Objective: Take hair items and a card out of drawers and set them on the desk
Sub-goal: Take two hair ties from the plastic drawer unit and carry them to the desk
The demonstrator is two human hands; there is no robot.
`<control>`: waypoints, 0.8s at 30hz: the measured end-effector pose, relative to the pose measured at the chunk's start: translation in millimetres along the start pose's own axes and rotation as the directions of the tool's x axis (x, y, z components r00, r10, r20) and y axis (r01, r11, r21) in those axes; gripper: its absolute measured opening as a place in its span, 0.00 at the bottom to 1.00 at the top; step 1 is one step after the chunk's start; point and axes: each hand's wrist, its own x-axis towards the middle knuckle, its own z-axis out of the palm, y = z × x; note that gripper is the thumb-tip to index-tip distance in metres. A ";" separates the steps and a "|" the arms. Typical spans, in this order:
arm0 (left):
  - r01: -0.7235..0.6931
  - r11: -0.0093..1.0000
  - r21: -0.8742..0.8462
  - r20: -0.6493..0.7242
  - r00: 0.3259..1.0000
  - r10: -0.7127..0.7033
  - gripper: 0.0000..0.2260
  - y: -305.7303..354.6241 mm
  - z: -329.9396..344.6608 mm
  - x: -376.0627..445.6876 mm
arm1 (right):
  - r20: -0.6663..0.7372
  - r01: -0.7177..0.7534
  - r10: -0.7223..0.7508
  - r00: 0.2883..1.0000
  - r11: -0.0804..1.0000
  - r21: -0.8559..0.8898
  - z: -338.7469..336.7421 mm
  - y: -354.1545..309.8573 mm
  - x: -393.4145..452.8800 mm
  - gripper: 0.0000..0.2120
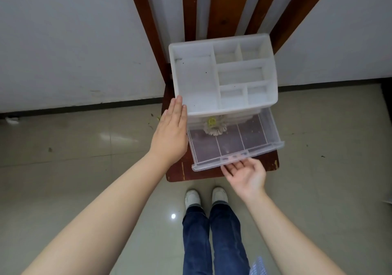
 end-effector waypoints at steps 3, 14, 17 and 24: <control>0.029 0.997 -0.078 0.005 1.000 -0.028 0.29 3.9 -2.1 -2.5 | 0.000 -0.044 0.044 0.999 0.996 -0.074 -9.7 -0.1 -12.3 0.16; 0.253 0.912 -0.323 0.071 0.967 -0.243 0.23 41.7 41.6 -70.6 | 0.460 0.371 -0.156 0.874 -0.396 -0.840 58.8 -37.9 -35.5 0.07; 0.197 0.932 -0.304 0.012 0.979 -0.203 0.19 41.7 44.5 -72.5 | 0.583 0.410 -0.022 0.812 -0.689 -0.597 84.0 -28.1 -3.9 0.15; 0.241 0.936 -0.258 0.020 0.969 -0.244 0.18 44.4 44.0 -70.0 | 0.518 0.288 -0.086 0.851 -0.748 -0.598 83.5 -6.8 27.4 0.10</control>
